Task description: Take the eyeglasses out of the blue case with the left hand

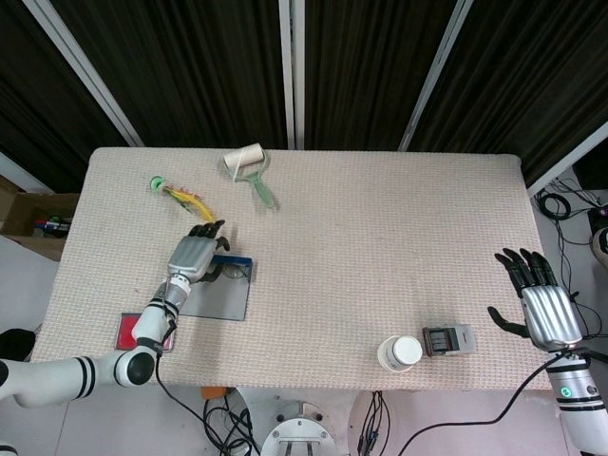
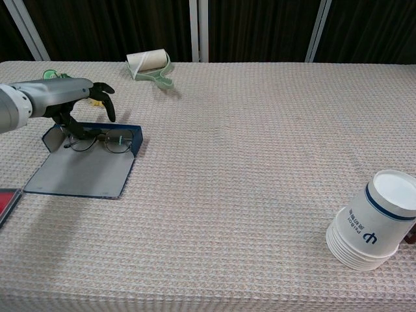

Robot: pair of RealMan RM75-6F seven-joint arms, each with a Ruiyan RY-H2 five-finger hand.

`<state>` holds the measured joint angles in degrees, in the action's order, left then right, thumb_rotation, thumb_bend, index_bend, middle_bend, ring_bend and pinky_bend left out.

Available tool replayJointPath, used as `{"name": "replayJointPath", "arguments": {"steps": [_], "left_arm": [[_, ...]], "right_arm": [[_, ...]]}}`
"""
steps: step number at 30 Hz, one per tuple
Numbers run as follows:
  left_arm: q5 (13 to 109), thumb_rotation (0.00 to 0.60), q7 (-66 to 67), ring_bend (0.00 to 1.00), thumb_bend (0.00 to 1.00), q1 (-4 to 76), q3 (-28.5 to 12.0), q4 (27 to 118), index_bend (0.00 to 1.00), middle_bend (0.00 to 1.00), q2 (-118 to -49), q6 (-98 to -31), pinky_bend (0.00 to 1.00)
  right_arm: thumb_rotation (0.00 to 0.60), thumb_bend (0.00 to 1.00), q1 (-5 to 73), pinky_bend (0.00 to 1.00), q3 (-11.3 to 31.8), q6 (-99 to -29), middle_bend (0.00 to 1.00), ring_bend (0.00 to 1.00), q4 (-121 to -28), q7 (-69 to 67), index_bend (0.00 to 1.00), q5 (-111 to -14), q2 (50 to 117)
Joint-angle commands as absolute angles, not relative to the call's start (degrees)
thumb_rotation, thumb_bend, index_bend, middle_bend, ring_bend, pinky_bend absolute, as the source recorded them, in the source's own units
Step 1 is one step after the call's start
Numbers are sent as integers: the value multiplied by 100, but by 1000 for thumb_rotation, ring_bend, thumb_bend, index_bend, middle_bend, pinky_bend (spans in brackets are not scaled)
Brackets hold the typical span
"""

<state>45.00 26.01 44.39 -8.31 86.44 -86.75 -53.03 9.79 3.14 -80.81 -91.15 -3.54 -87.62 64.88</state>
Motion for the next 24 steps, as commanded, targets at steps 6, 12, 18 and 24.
{"name": "replayJointPath", "arguments": {"steps": [6,12,18,24], "left_arm": [[4423,600,2556,17,470,4465,-846,8553,395,37,-8714,-5274,91],[4379,600,2568,17,488,4496,-840,8555,421,37,-8718,-5248,91],[4365,600,2570,17,503,4501,-844,8505,467,52,-8761,-5310,91],[4711,600,2306,17,501,4335,-885,8369,530,92,-8922,-5708,91]], "right_arm": [[600,176,951,62,309,-8098,111,0,-9079,-396,130,-8748,6493],[600,176,949,62,310,-8093,111,0,-9067,-403,130,-8747,6501],[600,176,951,62,313,-8070,111,0,-9074,-387,130,-8730,6501],[600,176,944,62,317,-8077,111,0,-9074,-387,130,-8726,6499]]}}
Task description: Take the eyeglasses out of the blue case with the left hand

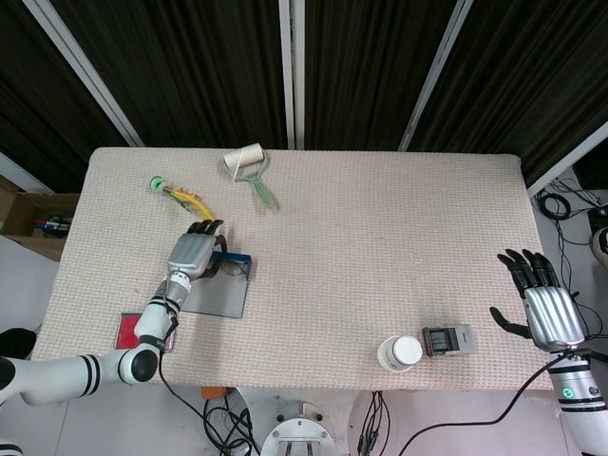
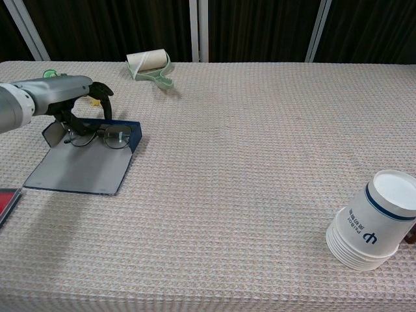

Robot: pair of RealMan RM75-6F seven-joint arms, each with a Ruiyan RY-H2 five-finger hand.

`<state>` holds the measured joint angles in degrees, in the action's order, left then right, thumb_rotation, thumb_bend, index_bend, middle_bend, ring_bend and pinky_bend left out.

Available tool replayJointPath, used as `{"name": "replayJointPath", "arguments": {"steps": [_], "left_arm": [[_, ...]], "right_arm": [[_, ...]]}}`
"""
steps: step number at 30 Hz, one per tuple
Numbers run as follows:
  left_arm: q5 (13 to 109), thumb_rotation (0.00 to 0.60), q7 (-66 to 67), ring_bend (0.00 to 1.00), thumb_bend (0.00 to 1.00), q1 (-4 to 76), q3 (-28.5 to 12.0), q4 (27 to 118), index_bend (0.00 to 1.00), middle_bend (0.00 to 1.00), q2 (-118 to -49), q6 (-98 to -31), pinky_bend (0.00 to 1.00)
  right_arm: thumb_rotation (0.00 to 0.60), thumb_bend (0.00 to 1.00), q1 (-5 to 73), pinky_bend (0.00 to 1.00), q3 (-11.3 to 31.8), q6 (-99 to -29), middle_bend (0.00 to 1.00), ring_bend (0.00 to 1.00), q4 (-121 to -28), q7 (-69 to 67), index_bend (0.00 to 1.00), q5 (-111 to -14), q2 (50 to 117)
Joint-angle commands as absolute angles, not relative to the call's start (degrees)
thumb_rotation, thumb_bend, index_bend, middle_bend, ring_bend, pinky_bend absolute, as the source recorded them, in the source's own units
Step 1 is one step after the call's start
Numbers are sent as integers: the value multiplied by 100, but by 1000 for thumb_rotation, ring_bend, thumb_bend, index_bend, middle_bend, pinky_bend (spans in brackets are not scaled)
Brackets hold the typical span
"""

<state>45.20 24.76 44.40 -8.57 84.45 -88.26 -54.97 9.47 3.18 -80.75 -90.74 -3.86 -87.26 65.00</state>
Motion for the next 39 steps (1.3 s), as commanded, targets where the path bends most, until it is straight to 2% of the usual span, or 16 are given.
{"name": "replayJointPath", "arguments": {"steps": [1,9,15,26,33,36,39], "left_arm": [[4849,600,2200,17,497,4268,-883,8317,542,101,-8982,-5838,91],[6049,600,1230,18,496,3858,-807,7559,563,121,-9531,-6664,92],[7035,600,590,19,494,3722,-646,6187,562,138,-10257,-7277,93],[7507,600,172,18,489,3758,-811,4408,545,138,-11240,-7516,95],[7491,600,62,18,487,3799,-972,4202,533,136,-11363,-7276,95],[7410,600,136,18,485,3804,-1035,4424,462,117,-11218,-7027,95],[7290,600,213,19,483,3745,-1120,4968,288,92,-10902,-6840,94]], "right_arm": [[600,176,944,62,316,-8073,111,0,-9071,-388,130,-8725,6499],[600,176,956,62,315,-8032,111,0,-9061,-387,130,-8712,6513],[600,176,956,62,316,-8024,111,0,-9073,-377,130,-8704,6515],[600,176,943,62,325,-7991,111,0,-9127,-310,129,-8626,6504],[600,176,943,62,326,-7971,111,0,-9154,-271,130,-8608,6500],[600,176,940,62,325,-7982,111,0,-9164,-263,130,-8620,6498],[600,176,931,62,325,-7999,111,0,-9167,-269,130,-8627,6493]]}}
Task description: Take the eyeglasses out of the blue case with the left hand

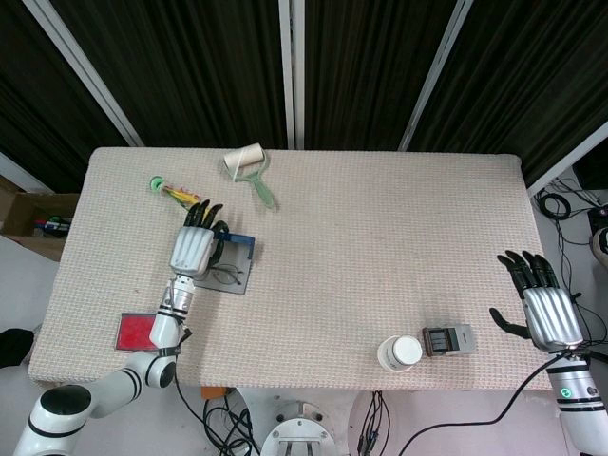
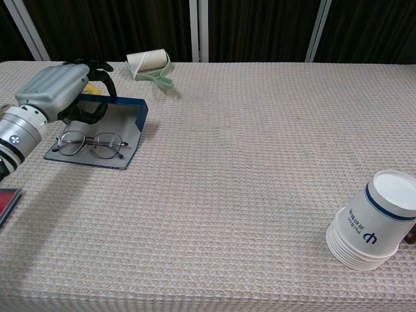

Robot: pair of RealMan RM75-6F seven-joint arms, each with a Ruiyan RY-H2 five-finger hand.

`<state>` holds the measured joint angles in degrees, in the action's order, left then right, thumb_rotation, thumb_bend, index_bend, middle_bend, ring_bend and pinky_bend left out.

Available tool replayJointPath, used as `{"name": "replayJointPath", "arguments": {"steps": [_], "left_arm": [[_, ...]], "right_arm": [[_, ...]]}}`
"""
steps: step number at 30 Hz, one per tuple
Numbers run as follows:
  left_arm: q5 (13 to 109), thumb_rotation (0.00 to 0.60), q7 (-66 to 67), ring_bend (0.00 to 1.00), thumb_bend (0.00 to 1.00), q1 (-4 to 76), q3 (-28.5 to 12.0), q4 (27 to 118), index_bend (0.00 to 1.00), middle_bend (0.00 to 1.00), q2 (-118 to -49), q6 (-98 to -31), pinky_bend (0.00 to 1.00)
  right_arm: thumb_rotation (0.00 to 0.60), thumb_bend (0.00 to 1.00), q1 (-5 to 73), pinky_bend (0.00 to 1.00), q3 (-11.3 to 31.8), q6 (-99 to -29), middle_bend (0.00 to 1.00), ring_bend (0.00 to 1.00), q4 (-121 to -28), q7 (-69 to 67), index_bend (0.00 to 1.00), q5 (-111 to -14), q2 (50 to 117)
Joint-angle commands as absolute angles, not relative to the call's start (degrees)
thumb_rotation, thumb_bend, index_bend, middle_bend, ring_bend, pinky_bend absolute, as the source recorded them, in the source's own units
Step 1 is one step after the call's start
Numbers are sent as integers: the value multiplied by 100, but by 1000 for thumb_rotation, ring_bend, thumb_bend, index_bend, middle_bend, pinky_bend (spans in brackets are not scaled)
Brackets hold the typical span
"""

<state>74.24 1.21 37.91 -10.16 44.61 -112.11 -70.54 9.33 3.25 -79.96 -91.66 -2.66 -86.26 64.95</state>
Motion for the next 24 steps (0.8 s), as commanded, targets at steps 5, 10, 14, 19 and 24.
{"name": "replayJointPath", "arguments": {"steps": [5,10,14,19,24], "left_arm": [[7244,600,409,18,483,3514,-1146,6025,216,87,-10269,-6911,94],[7233,600,786,18,483,3236,-958,7029,271,88,-9714,-6956,94],[7116,600,1253,18,481,3144,-751,7555,367,88,-9483,-6742,94],[6892,600,1579,19,455,3151,-746,7659,395,88,-9616,-6569,94],[6673,600,1788,18,441,3184,-824,7559,439,88,-9778,-6450,94]], "right_arm": [[600,176,935,62,317,-7987,111,0,-9158,-292,130,-8646,6489],[600,176,959,62,315,-7978,111,0,-9127,-322,130,-8693,6509],[600,176,979,62,310,-7948,111,0,-9096,-351,130,-8705,6531],[600,176,980,62,307,-7949,111,0,-9080,-371,130,-8710,6533],[600,176,959,62,302,-7972,111,0,-9087,-378,130,-8703,6513]]}}
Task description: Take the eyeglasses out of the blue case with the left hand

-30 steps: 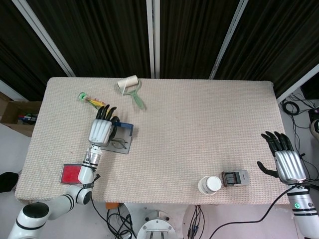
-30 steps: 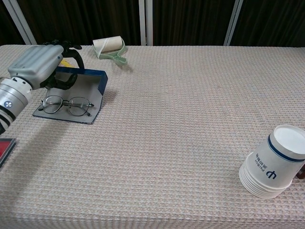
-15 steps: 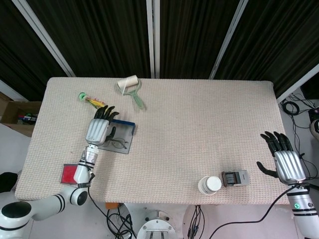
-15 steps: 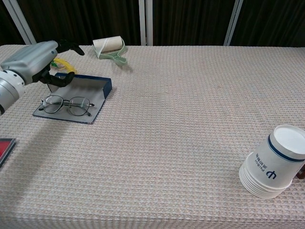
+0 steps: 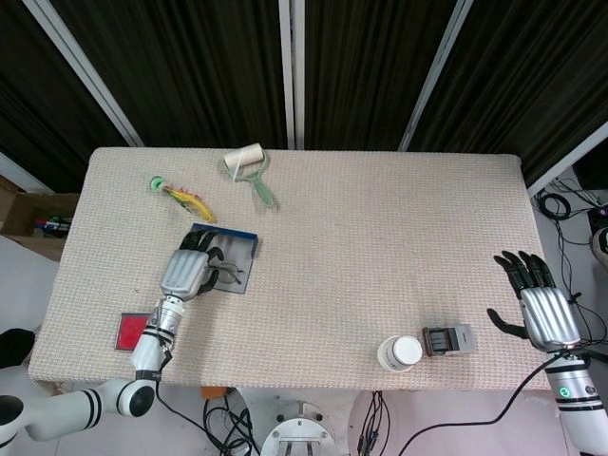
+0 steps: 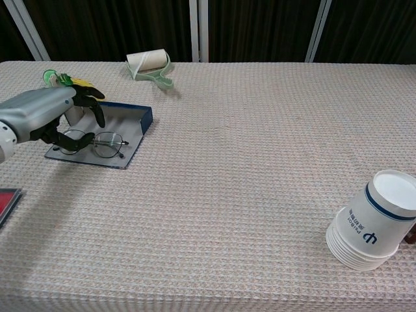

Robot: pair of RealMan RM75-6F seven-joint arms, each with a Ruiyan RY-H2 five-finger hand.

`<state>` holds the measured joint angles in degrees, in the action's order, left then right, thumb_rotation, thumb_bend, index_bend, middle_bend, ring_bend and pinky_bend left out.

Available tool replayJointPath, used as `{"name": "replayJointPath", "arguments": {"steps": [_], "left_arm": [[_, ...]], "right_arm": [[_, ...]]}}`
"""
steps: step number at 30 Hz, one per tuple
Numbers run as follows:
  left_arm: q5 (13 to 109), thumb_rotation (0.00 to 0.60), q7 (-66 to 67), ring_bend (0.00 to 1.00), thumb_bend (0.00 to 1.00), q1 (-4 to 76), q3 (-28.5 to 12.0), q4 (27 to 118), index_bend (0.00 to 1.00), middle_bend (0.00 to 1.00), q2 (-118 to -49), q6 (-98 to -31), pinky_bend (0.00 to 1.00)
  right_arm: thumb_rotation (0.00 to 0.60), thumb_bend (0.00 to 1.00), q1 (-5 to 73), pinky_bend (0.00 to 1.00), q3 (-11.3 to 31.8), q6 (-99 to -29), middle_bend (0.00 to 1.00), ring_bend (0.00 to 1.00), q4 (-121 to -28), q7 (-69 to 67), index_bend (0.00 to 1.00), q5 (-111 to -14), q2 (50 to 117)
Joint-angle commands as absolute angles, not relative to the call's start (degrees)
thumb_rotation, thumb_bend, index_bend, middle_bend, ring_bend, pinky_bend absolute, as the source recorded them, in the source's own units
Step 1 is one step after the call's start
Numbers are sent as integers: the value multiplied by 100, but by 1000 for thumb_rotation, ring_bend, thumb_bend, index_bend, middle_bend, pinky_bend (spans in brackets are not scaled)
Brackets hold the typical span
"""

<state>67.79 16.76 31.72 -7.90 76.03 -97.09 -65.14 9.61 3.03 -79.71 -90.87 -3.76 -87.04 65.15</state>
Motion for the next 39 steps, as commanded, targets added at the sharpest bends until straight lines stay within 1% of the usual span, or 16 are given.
{"name": "replayJointPath", "arguments": {"steps": [1,15,21,28,33,39], "left_arm": [[6624,600,1831,18,438,3184,-845,7550,444,88,-9806,-6442,94],[6422,600,1954,19,426,3180,-956,7385,507,103,-9934,-6368,94],[6410,600,1952,18,426,3160,-946,7373,515,106,-9951,-6344,94],[6413,600,1950,20,429,3142,-966,7368,598,164,-9952,-6364,95],[6499,600,2010,22,447,3078,-903,7581,633,192,-9798,-6446,95],[6993,600,2163,22,448,2885,-694,8232,636,194,-9438,-6947,94]], "right_arm": [[600,176,957,62,300,-7971,111,0,-9085,-380,130,-8700,6512],[600,176,967,62,301,-7949,111,0,-9086,-356,130,-8689,6516],[600,176,976,62,301,-7932,111,0,-9104,-331,129,-8684,6516],[600,176,968,62,298,-7939,111,0,-9121,-319,130,-8679,6506],[600,176,966,62,297,-7960,111,0,-9124,-330,130,-8705,6495],[600,176,964,62,295,-7971,111,0,-9099,-361,130,-8719,6496]]}}
